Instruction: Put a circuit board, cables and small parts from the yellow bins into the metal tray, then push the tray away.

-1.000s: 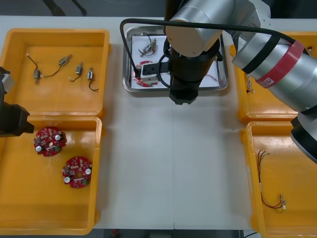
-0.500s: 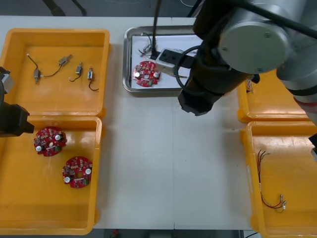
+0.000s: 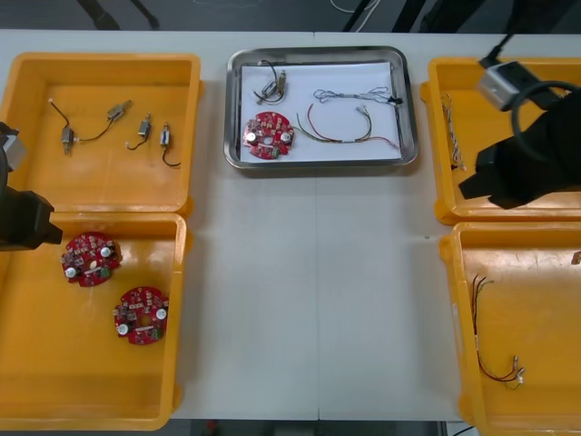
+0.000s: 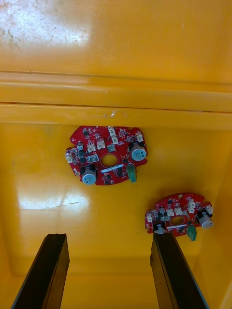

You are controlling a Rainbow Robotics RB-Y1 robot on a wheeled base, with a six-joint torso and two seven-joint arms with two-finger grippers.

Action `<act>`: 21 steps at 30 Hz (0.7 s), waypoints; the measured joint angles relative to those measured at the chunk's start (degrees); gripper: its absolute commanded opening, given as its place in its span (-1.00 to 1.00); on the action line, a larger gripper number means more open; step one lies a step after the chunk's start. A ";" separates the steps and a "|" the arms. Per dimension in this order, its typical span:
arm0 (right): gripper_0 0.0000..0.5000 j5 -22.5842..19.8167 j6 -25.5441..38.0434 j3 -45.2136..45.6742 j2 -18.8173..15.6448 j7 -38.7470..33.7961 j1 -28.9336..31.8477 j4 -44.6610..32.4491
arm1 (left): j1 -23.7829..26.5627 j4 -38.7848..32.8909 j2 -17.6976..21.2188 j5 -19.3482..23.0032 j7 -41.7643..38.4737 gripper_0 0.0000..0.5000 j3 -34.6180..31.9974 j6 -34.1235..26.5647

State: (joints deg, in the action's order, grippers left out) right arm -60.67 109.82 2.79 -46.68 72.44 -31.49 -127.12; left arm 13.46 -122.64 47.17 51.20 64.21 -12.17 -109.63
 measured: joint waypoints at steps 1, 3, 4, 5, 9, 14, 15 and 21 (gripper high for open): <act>1.00 -0.07 0.00 1.88 -0.65 0.00 1.31 0.00 | 0.00 0.00 0.00 0.00 0.00 1.00 0.00 0.00; 1.00 -0.32 0.00 5.66 -1.86 0.00 3.93 0.08 | 0.00 0.00 0.00 0.00 0.00 1.00 0.00 0.00; 1.00 -0.59 0.00 7.74 -2.33 0.00 5.35 0.17 | 0.00 0.00 0.00 0.00 0.00 1.00 0.00 0.00; 1.00 -0.90 0.00 9.81 -2.65 0.00 6.70 0.24 | 0.00 -0.01 0.00 0.00 0.00 1.00 0.00 0.00; 1.00 -1.13 0.00 17.26 -3.24 0.02 11.61 0.25 | -0.01 -0.01 0.00 0.00 0.00 1.00 0.00 -0.01; 1.00 -0.10 0.01 21.95 -3.67 0.30 15.92 0.30 | -0.01 -0.01 0.00 0.00 0.00 1.00 0.00 -0.01; 1.00 0.11 0.01 22.39 -3.68 0.47 16.57 0.35 | -0.01 -0.01 0.00 0.00 0.00 1.00 0.00 -0.01; 1.00 0.20 0.01 24.04 -3.71 0.98 20.82 0.66 | -0.01 -0.01 0.01 0.00 0.00 1.00 0.00 -0.01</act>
State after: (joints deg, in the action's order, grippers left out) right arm -60.48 109.83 26.83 -50.39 73.42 -10.67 -126.46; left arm 13.45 -122.65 47.17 51.20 64.22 -12.17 -109.64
